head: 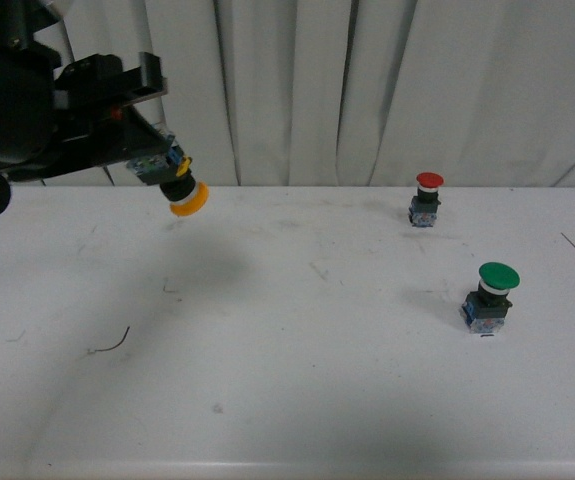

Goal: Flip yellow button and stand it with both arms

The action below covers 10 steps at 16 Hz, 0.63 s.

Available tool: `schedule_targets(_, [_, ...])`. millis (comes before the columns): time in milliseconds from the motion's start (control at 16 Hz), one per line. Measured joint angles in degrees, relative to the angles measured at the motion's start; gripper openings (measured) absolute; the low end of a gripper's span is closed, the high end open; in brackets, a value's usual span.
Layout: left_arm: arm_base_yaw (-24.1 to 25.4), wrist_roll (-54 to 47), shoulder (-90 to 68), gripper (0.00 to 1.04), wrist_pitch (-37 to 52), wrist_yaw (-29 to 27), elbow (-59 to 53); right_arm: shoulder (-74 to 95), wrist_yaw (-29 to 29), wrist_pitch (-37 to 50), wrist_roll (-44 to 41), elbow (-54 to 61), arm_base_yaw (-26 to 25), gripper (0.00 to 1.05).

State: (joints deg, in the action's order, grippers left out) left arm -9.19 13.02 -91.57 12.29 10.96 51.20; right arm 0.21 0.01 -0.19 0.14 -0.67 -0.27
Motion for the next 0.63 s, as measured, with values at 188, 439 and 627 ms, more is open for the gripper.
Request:
schedule_targets(188, [3.5,4.0,5.6,0.30,2.6,4.9,-6.1,0.0,0.0,0.0,0.0,0.0,0.0,0.98])
schedule_targets(439, [4.3,6.1,11.9,0.30,3.3,6.8,-10.1,0.0,0.0,0.0,0.0,0.0,0.0,0.98])
schedule_targets(627, [4.0,7.3,15.0,0.30,4.4,9.2,-12.4,0.0,0.0,0.0,0.0,0.0,0.0,0.98])
